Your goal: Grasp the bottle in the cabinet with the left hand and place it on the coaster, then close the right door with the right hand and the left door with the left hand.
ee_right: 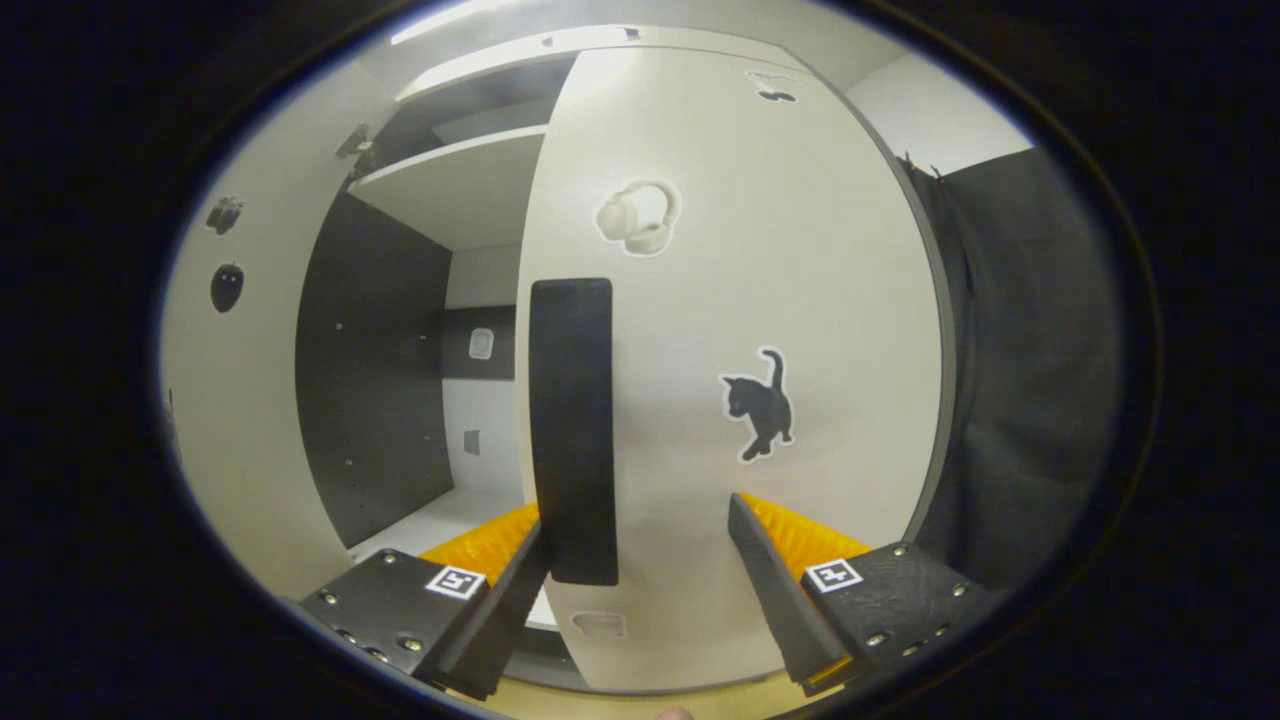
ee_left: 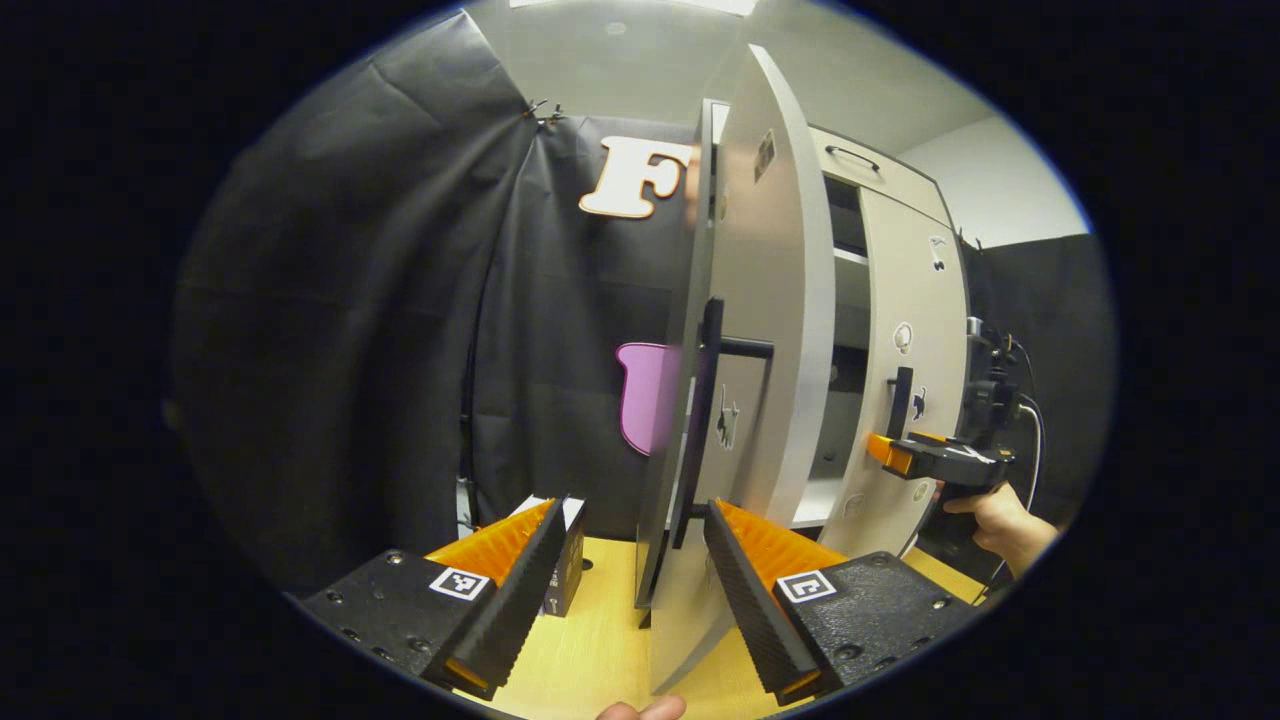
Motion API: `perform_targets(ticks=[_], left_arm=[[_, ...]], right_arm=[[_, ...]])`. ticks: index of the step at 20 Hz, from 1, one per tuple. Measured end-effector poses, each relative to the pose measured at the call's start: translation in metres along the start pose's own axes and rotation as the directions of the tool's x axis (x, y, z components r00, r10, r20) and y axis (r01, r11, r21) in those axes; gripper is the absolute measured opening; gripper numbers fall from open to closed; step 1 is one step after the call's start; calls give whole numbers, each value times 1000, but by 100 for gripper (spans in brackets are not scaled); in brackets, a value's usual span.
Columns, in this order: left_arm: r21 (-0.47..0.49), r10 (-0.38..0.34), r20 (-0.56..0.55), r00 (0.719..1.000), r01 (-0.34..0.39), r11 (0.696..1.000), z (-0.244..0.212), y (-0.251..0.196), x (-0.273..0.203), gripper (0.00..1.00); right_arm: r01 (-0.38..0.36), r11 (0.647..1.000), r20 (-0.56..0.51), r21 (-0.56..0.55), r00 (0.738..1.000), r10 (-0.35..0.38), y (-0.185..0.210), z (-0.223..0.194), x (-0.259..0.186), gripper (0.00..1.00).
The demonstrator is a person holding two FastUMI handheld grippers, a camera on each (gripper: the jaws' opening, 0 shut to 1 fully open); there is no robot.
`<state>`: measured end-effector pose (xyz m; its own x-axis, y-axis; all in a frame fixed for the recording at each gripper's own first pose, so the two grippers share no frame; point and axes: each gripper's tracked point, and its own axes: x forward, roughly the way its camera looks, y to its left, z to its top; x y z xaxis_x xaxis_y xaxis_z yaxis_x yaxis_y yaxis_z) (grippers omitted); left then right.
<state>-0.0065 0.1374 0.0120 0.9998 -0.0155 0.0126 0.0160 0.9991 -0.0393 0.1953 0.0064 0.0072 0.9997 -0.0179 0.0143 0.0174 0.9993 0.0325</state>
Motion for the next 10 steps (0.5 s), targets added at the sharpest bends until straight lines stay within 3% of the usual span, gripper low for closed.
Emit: perform_targets(ticks=[10], left_arm=[[20, -124, -17, 992, 124, 992, -2, -23, 7, 89]], right_arm=[[-54, 998, -33, -16, 998, 54, 3, -1, -33, 100]])
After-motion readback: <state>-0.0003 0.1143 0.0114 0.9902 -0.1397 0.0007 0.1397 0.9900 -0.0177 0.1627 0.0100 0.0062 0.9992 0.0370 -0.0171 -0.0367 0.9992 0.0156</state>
